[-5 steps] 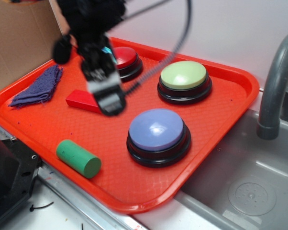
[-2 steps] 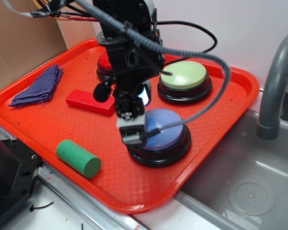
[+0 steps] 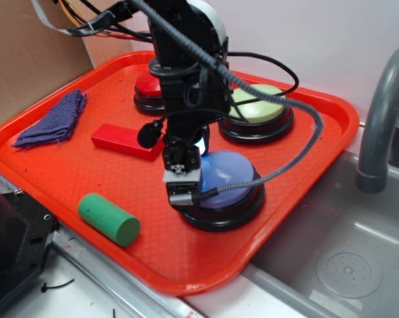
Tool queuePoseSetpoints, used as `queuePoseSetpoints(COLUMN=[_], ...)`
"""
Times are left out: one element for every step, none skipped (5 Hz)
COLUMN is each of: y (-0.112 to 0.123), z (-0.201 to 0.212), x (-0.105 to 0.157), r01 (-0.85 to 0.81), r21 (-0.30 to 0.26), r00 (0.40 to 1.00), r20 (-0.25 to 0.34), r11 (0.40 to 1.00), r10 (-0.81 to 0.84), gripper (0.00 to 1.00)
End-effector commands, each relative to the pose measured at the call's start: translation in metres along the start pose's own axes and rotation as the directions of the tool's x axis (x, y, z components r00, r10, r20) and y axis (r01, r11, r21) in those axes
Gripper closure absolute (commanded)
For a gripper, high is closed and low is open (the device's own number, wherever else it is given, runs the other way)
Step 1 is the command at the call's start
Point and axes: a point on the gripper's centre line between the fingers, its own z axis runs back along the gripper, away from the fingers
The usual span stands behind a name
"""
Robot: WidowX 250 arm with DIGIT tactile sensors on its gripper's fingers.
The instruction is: Push the purple button.
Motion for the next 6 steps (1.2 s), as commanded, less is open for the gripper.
queuePoseSetpoints(y=[-0.004,-0.003,0.001,-0.004,-0.004,-0.005], z=[0.016,0.039,0.032,0.009,-0.006,-0.006], x=[0.006,0.013,0.013,0.01,0.01,0.01], r01=[-0.029,-0.023,-0.019,-0.013,-0.045,-0.063], r21=[0.03,0.087,0.08,0.02,-0.038,-0.027], r00=[0.999,0.999,0.999,1.0,0.995,0.993], r20=[0.015,0.042,0.032,-0.02,-0.086,-0.099], r11=[0.999,0.996,0.997,1.0,0.998,0.998], r10=[0.029,0.019,0.017,0.014,0.042,0.06], gripper=[0.0,0.0,0.0,0.0,0.0,0.0])
